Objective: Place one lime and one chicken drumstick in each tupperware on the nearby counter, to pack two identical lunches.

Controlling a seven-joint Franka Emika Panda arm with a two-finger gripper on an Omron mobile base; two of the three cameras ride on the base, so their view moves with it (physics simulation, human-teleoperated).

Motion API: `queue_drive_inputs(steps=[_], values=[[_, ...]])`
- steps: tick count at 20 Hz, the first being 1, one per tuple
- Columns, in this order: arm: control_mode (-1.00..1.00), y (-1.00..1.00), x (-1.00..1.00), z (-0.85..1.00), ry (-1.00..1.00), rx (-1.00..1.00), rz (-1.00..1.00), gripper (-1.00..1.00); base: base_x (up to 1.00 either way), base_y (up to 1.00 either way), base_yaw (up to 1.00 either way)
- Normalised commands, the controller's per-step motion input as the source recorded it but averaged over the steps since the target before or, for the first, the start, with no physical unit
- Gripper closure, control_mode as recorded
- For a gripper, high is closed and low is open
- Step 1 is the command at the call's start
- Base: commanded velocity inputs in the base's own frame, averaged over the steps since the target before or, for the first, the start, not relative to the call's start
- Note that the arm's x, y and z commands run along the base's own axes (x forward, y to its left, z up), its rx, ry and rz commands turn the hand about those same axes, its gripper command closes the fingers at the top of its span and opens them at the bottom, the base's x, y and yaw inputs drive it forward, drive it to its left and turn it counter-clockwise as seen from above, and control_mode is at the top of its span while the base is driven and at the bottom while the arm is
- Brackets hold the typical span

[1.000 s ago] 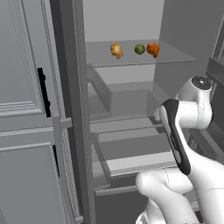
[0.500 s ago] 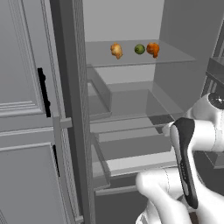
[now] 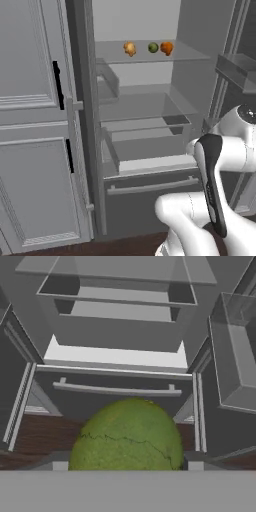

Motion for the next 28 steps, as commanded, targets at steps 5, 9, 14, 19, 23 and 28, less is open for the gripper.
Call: queue_drive_inputs(steps=[5, 9, 14, 19, 23, 28], values=[[1.0, 0.0, 0.0, 0.0, 0.0, 0.0, 0.0, 1.0, -1.0, 0.1, 0.36], [1.0, 0.0, 0.0, 0.0, 0.0, 0.0, 0.0, 1.0, -0.87, 0.31, 0.56], [1.0, 0.0, 0.0, 0.0, 0.0, 0.0, 0.0, 1.0, -0.19, 0.4, 0.87], [1.0, 0.0, 0.0, 0.0, 0.0, 0.0, 0.0, 1.0, 0.0, 0.44, 0.94], [1.0, 0.0, 0.0, 0.0, 0.0, 0.0, 0.0, 1.0, 0.22, 0.41, 0.86], [1.0, 0.0, 0.0, 0.0, 0.0, 0.0, 0.0, 1.0, 0.94, -0.01, 0.47]])
